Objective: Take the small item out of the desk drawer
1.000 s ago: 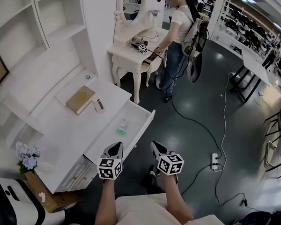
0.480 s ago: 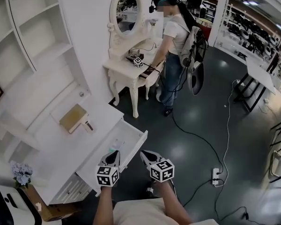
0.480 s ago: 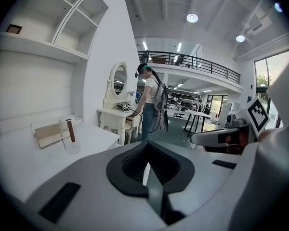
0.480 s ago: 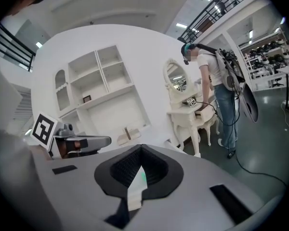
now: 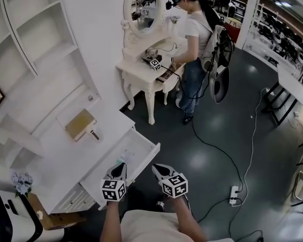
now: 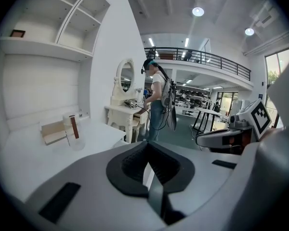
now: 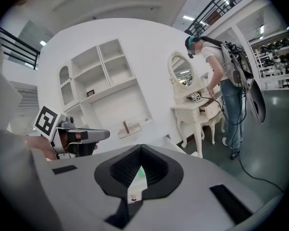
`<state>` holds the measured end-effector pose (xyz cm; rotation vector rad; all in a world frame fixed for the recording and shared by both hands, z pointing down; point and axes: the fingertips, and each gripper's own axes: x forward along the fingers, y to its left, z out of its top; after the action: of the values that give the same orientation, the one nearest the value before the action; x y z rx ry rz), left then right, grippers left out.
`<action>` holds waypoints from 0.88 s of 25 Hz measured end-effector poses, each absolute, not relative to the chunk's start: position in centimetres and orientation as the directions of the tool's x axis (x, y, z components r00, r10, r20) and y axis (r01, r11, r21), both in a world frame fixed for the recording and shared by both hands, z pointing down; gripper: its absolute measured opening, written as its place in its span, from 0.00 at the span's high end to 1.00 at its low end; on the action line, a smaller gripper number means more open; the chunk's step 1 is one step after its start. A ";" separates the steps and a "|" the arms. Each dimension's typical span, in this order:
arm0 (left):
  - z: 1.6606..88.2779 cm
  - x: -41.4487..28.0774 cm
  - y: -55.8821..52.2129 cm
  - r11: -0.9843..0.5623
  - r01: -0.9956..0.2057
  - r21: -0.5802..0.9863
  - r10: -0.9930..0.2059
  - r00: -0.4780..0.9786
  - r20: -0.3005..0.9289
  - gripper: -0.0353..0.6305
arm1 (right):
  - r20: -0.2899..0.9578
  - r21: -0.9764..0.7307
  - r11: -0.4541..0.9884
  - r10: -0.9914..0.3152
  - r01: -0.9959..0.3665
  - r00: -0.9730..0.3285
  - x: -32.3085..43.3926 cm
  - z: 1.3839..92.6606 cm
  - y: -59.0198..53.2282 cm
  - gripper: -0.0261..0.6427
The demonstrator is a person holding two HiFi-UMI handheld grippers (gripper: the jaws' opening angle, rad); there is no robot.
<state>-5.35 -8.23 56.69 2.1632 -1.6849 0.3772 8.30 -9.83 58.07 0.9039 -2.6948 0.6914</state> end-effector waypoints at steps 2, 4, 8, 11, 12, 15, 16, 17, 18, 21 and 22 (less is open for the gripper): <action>56.9 -5.4 -7.9 -0.199 -0.972 0.124 -0.873 0.233 0.428 0.92 | 0.341 -0.370 0.711 -0.495 -0.598 -0.799 8.6 58.4 -9.6 0.92; 56.9 -5.1 -7.5 -0.197 -0.974 0.115 -0.874 0.227 0.429 0.92 | 0.339 -0.373 0.713 -0.492 -0.594 -0.802 9.1 58.3 -9.5 0.92; 56.9 -6.2 -8.0 -0.185 -0.977 0.111 -0.873 0.215 0.437 0.92 | 0.335 -0.371 0.715 -0.492 -0.592 -0.804 8.6 57.9 -10.4 0.92; 57.3 -7.1 -8.8 -0.175 -0.978 0.111 -0.870 0.206 0.449 0.92 | 0.342 -0.369 0.717 -0.487 -0.591 -0.804 8.0 58.1 -11.4 0.92; 57.4 -7.3 -8.9 -0.171 -0.979 0.113 -0.869 0.204 0.451 0.92 | 0.345 -0.369 0.717 -0.485 -0.591 -0.803 7.9 58.2 -11.6 0.92; 57.8 -7.7 -9.3 -0.173 -0.978 0.115 -0.863 0.206 0.462 0.92 | 0.351 -0.383 0.712 -0.478 -0.589 -0.806 7.4 58.5 -12.1 0.92; 58.0 -7.9 -9.5 -0.177 -0.978 0.114 -0.860 0.210 0.466 0.92 | 0.354 -0.385 0.714 -0.471 -0.585 -0.808 7.1 58.6 -12.3 0.92; 58.1 -8.1 -9.8 -0.181 -0.977 0.113 -0.857 0.213 0.469 0.92 | 0.358 -0.383 0.719 -0.463 -0.580 -0.810 6.7 58.7 -12.5 0.92; 58.3 -8.3 -10.2 -0.185 -0.976 0.113 -0.855 0.216 0.472 0.92 | 0.364 -0.379 0.725 -0.455 -0.575 -0.813 6.3 58.8 -12.7 0.92; 58.8 -8.8 -11.2 -0.205 -0.972 0.111 -0.844 0.233 0.483 0.92 | 0.380 -0.367 0.741 -0.432 -0.562 -0.818 5.1 58.9 -13.5 0.92; 58.8 -8.9 -11.7 -0.215 -0.970 0.113 -0.841 0.242 0.483 0.92 | 0.389 -0.356 0.747 -0.427 -0.561 -0.816 4.8 59.0 -13.8 0.92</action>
<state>-8.93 -11.66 58.78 2.1315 -1.6605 0.4510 4.76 -13.84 58.96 0.7717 -2.6641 0.6746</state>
